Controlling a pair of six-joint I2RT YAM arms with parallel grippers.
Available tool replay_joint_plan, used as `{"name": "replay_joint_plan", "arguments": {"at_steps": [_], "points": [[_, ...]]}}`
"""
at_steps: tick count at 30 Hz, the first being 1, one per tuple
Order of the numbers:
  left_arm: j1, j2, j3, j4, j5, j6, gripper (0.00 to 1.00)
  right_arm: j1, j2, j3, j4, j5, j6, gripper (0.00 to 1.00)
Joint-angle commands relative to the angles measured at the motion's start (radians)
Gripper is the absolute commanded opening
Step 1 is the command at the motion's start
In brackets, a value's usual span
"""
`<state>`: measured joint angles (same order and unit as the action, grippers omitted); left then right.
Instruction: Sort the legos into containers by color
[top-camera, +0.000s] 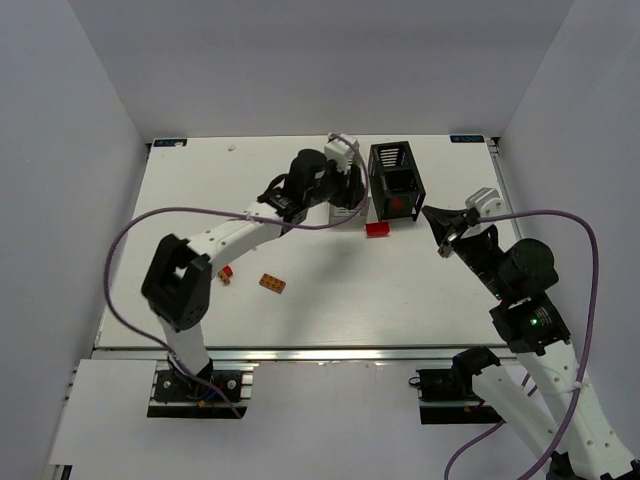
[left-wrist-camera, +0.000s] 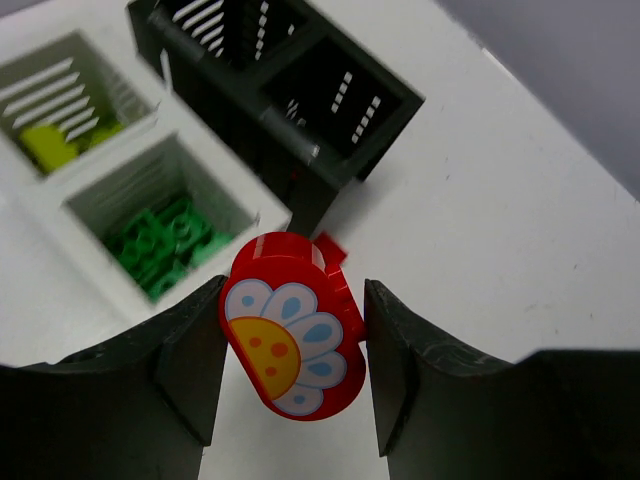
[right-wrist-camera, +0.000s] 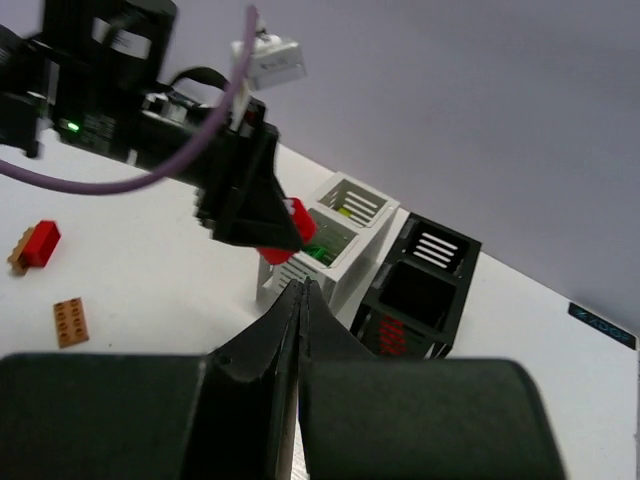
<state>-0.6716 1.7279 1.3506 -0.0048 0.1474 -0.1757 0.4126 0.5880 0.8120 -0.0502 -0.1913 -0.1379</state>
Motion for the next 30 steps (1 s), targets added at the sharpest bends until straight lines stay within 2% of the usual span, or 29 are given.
{"name": "replay_joint_plan", "arguments": {"at_steps": [1,2,5,11,16,20,23,24,30], "points": [[-0.023,0.120,0.155,0.071,0.073,0.025,0.13,-0.003,-0.037,-0.020,0.079,0.093,-0.003,0.00],[-0.029,0.192,0.245,0.075,0.078,0.033,0.13,-0.003,-0.049,-0.020,0.081,0.096,-0.003,0.00],[-0.054,0.319,0.364,0.100,0.089,0.035,0.16,-0.003,-0.056,-0.017,0.076,0.090,0.000,0.00],[-0.086,0.508,0.645,0.098,0.025,0.024,0.22,-0.003,-0.059,-0.017,0.070,0.072,-0.002,0.00],[-0.091,0.585,0.708,0.164,-0.058,-0.008,0.31,-0.003,-0.062,-0.017,0.066,0.050,0.001,0.00],[-0.091,0.640,0.781,0.117,-0.092,-0.010,0.47,-0.003,-0.057,-0.017,0.064,0.039,0.001,0.00],[-0.091,0.645,0.786,0.112,-0.120,-0.007,0.52,-0.003,-0.056,-0.019,0.062,0.033,0.000,0.00],[-0.091,0.644,0.788,0.111,-0.129,-0.007,0.58,-0.003,-0.054,-0.019,0.062,0.030,0.000,0.00],[-0.095,0.624,0.797,0.082,-0.124,-0.008,0.66,-0.003,-0.028,-0.017,0.056,0.018,0.001,0.00]]}}
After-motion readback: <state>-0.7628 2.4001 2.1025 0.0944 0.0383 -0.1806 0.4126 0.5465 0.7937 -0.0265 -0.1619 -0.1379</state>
